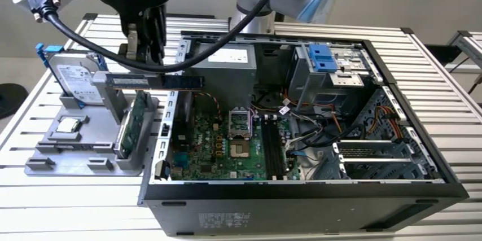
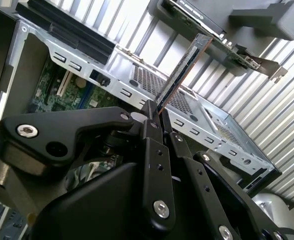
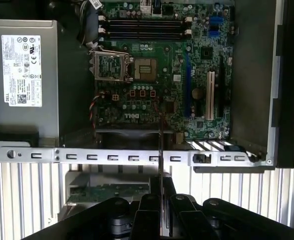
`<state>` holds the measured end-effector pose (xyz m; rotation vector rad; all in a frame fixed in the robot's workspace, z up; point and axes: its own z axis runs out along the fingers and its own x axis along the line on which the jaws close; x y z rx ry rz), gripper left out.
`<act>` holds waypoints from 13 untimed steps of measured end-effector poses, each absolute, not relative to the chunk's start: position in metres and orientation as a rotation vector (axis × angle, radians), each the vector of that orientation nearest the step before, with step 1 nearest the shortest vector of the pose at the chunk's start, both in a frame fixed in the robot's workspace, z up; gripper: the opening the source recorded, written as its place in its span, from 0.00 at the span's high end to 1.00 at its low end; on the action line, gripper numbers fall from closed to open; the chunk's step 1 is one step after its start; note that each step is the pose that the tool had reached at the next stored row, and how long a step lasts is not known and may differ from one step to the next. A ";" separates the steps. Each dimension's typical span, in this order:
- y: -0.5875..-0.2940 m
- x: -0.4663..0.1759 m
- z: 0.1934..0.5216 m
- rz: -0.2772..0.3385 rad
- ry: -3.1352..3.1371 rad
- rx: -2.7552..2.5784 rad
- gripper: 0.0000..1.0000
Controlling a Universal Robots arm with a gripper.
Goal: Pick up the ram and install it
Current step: 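Pick up the ram and move it above insertion slot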
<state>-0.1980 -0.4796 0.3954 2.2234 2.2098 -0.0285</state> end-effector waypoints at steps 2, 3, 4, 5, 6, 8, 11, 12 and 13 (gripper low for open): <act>-0.480 -0.196 0.395 -0.029 2.210 2.223 1.00; -0.480 -0.195 0.395 -0.029 2.210 2.223 1.00; -0.480 -0.194 0.395 -0.029 2.210 2.223 1.00; -0.480 -0.192 0.395 -0.029 2.210 2.223 1.00; -0.480 -0.191 0.395 -0.029 2.210 2.223 1.00; -0.479 -0.188 0.395 -0.029 2.210 2.223 1.00; -0.479 -0.184 0.395 -0.030 2.209 2.223 1.00; -0.479 -0.182 0.395 -0.030 2.209 2.223 1.00; -0.479 -0.181 0.395 -0.030 2.209 2.223 1.00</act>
